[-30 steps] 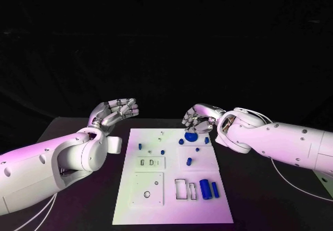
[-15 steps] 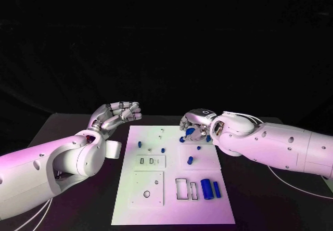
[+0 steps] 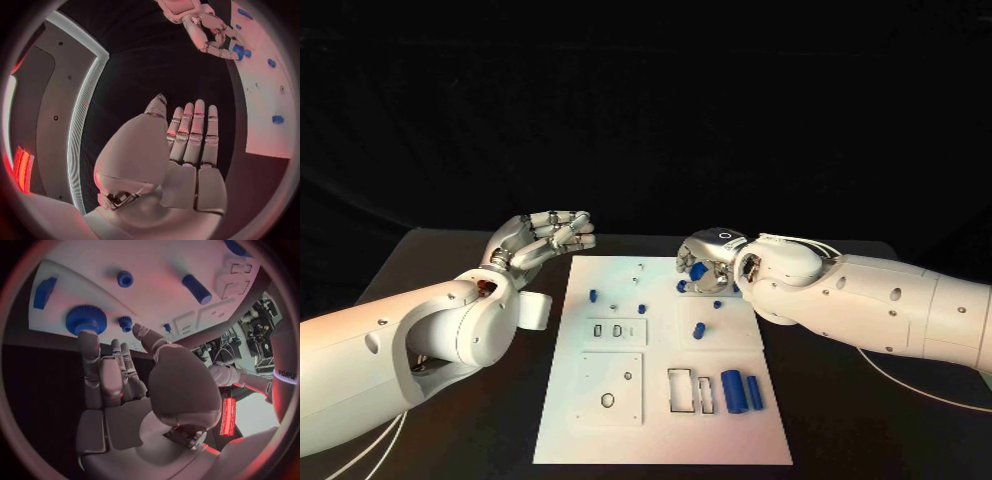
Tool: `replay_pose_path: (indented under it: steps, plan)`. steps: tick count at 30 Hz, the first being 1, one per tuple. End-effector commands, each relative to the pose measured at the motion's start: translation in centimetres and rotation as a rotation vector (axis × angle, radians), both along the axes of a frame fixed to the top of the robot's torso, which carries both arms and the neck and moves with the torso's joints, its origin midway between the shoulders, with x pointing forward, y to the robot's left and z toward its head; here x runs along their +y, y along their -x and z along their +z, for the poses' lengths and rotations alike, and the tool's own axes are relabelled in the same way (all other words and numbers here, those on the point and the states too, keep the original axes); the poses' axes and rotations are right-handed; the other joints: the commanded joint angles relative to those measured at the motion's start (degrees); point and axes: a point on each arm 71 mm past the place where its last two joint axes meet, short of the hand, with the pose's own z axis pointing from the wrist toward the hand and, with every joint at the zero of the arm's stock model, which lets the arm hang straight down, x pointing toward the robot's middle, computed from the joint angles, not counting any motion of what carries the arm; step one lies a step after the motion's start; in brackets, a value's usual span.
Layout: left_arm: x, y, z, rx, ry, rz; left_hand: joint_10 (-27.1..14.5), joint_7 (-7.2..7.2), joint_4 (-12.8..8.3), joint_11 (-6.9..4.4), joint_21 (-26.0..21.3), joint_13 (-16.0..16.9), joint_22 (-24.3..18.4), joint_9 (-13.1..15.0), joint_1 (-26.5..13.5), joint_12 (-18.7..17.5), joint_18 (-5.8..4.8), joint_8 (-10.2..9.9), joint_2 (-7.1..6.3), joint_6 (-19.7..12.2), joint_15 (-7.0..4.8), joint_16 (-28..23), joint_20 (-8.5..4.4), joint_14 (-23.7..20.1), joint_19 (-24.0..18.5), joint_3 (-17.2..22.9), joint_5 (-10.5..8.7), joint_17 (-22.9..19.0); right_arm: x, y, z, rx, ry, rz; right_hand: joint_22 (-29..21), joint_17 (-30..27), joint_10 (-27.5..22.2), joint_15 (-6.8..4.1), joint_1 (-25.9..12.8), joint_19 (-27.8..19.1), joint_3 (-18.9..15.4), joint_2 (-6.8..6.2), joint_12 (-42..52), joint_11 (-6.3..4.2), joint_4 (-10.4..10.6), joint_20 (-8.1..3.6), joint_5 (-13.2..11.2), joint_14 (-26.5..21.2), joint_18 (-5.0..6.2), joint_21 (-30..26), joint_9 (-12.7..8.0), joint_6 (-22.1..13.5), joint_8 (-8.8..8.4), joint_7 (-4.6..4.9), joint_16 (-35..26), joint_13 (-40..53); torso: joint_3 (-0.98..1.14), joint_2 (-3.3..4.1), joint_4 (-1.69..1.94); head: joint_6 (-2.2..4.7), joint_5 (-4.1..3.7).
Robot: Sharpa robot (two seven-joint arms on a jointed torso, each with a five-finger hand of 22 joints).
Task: Assemble the parts on the task board
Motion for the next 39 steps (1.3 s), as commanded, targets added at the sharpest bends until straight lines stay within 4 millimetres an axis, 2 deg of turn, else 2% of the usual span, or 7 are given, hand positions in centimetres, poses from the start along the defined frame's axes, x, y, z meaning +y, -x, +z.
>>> replay_pose_path:
  steps: [1,10,19,25,27,34,39]
  plan:
    - [-0.30,0.10,0.25,-0.003,0.014,-0.025,0.31,0.11,0.34,0.05,0.11,0.05,-0.07,0.08,0.09,-0.35,0.37,0.18,-0.32,0.29,0.01,0.07,-0.01,0.17,0.44,-0.16,-0.26,0.09,-0.01,-0.08,-0.30,0.008,0.043,-0.006,0.66,0.27,-0.28,0.38,0.76,0.21,0.08,-0.06,-0.05,-0.12,-0.18,0.40,0.39,1.64,-0.86,0.60,0.12,0.09,-0.25,0.16,0.58,0.08,-0.13,0.35,0.23,0.05,-0.15]
    - [-0.24,0.18,0.51,-0.002,0.015,-0.029,0.30,0.12,0.37,0.07,0.11,0.04,-0.09,0.08,0.08,-0.40,0.36,0.16,-0.32,0.26,0.02,0.03,-0.01,0.14,0.48,-0.17,-0.30,0.11,0.17,-0.12,-0.39,0.012,0.027,0.001,3.42,0.44,0.44,0.41,1.28,0.13,1.95,0.62,0.07,-0.14,-0.39,0.46,0.32,1.48,-1.04,2.89,0.29,0.14,-0.58,0.17,1.73,0.20,-0.36,0.88,0.45,0.24,-0.10]
    - [-0.21,0.11,0.63,0.001,0.014,-0.032,0.28,0.15,0.43,0.10,0.09,0.04,-0.12,0.07,0.05,-0.48,0.35,0.11,-0.30,0.19,0.04,-0.02,-0.01,0.08,0.52,-0.19,-0.32,0.12,0.33,-0.07,-0.62,0.037,0.000,0.012,6.47,0.92,2.32,0.26,0.93,0.29,4.62,1.26,0.21,-0.42,0.29,0.42,-0.76,1.49,-1.30,5.28,0.66,0.61,-0.54,-0.12,3.10,0.27,-0.47,1.38,0.43,0.47,0.22]
    - [-0.13,0.05,0.66,0.007,0.013,-0.034,0.22,0.19,0.45,0.14,0.07,0.02,-0.17,0.04,0.09,-0.60,0.34,0.03,-0.33,0.05,0.07,-0.10,0.00,0.00,0.58,-0.22,-0.24,0.14,0.16,-0.16,-0.68,0.045,-0.006,0.010,8.61,0.93,4.71,-0.27,0.84,0.55,6.58,1.55,0.55,-1.10,0.90,0.09,-0.93,1.48,-1.48,6.92,1.57,2.07,0.45,-0.84,3.87,0.53,-0.53,1.61,0.48,0.55,0.00]
    - [-0.08,0.02,0.64,0.012,0.014,-0.035,0.20,0.20,0.43,0.15,0.05,0.02,-0.20,0.03,0.17,-0.66,0.33,-0.01,-0.35,-0.01,0.08,-0.14,0.00,-0.03,0.60,-0.21,-0.16,0.15,0.13,-0.16,-0.68,0.044,-0.007,0.010,9.07,0.92,5.53,-0.53,1.37,0.48,7.51,1.74,0.60,-1.36,0.76,-0.13,-1.90,1.46,-1.51,7.26,2.04,2.47,0.86,-1.10,4.09,0.70,-0.53,1.76,0.46,0.62,0.04]
    - [0.00,-0.02,0.63,0.020,0.016,-0.038,0.20,0.20,0.41,0.16,0.04,0.02,-0.21,0.03,0.21,-0.69,0.33,-0.02,-0.36,-0.03,0.09,-0.16,0.00,-0.05,0.60,-0.20,-0.13,0.16,0.19,-0.13,-0.63,0.037,-0.008,0.015,10.47,1.27,7.29,-0.92,1.61,0.60,8.89,1.98,0.72,-1.93,0.94,-0.47,-2.95,1.54,-1.65,8.24,3.23,3.42,1.88,-1.59,4.81,1.19,-0.60,2.02,0.59,0.62,-0.02]
    - [0.09,-0.05,0.61,0.024,0.016,-0.038,0.19,0.21,0.41,0.16,0.03,0.02,-0.23,0.03,0.24,-0.72,0.32,-0.03,-0.35,-0.05,0.10,-0.18,0.00,-0.09,0.61,-0.19,-0.09,0.16,0.23,-0.13,-0.09,-0.022,-0.054,0.003,12.43,1.24,9.38,-1.62,2.76,1.20,10.31,2.94,1.07,-2.77,0.72,-1.03,-5.41,1.58,-1.90,9.63,4.96,4.72,3.37,-2.31,5.30,2.08,-0.65,2.05,0.47,0.68,-0.06]
